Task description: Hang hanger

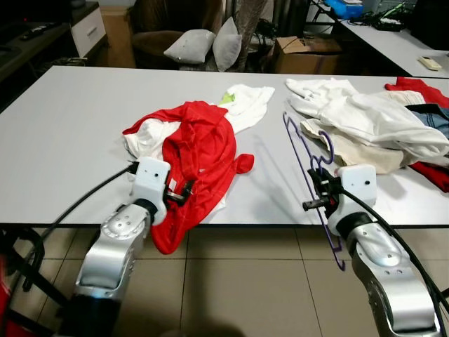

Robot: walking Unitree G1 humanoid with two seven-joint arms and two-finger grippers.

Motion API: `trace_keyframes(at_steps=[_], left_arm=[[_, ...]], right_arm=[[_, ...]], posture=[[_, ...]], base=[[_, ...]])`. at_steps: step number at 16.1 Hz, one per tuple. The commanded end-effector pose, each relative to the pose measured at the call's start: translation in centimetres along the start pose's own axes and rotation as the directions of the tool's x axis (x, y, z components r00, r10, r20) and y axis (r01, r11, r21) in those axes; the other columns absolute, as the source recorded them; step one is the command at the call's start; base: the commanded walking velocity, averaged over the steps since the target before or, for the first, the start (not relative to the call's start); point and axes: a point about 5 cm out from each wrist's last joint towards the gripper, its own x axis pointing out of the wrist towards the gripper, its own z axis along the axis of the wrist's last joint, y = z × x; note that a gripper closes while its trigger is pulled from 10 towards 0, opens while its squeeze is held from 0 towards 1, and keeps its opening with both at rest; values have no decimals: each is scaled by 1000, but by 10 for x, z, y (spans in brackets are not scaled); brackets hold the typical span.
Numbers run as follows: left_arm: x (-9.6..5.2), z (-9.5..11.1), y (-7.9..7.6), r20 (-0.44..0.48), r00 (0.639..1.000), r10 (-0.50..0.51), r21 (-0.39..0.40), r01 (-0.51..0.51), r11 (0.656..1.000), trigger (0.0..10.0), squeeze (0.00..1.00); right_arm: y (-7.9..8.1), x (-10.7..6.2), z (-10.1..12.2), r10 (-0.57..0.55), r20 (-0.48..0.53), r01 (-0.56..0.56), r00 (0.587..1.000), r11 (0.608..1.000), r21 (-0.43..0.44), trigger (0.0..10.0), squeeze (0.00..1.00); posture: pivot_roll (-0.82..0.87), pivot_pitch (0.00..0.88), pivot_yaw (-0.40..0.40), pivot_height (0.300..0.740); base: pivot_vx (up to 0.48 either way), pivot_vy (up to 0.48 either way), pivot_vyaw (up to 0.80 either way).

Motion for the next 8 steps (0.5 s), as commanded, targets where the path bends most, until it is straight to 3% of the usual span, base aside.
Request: trace_keyframes(at_steps=[1, 2, 5, 6, 8], left_arm=[[3, 2, -4, -14, 998, -56, -44, 56, 997, 10000, 502], [3, 0, -7, -35, 995, -91, -19, 91, 996, 10000, 0], [6, -10, -13, -133, 980, -149, 4, 151, 988, 10000, 0], [10, -14, -22, -180, 962, -204, -7, 206, 978, 10000, 0], [27, -6, -45, -177, 932, -318, -58, 313, 948, 10000, 0]], right_arm=[[-3, -1, 3, -8, 7, 8, 1000, 1000, -8, 10000, 0], [-3, -2, 3, -11, 7, 12, 1000, 1000, -8, 10000, 0], [-5, -2, 3, -23, 8, 24, 1000, 1000, -6, 10000, 0], [-5, -2, 3, -27, 7, 27, 1000, 1000, -6, 10000, 0], [-7, -1, 4, -32, 11, 32, 999, 999, -9, 10000, 0]], posture=[[22, 5, -7, 740], [20, 2, -2, 740], [19, 0, 5, 740], [16, 0, 6, 740], [6, 0, 7, 740]], base=[[0, 0, 0], [0, 0, 0], [0, 0, 0], [0, 0, 0], [0, 0, 0]])
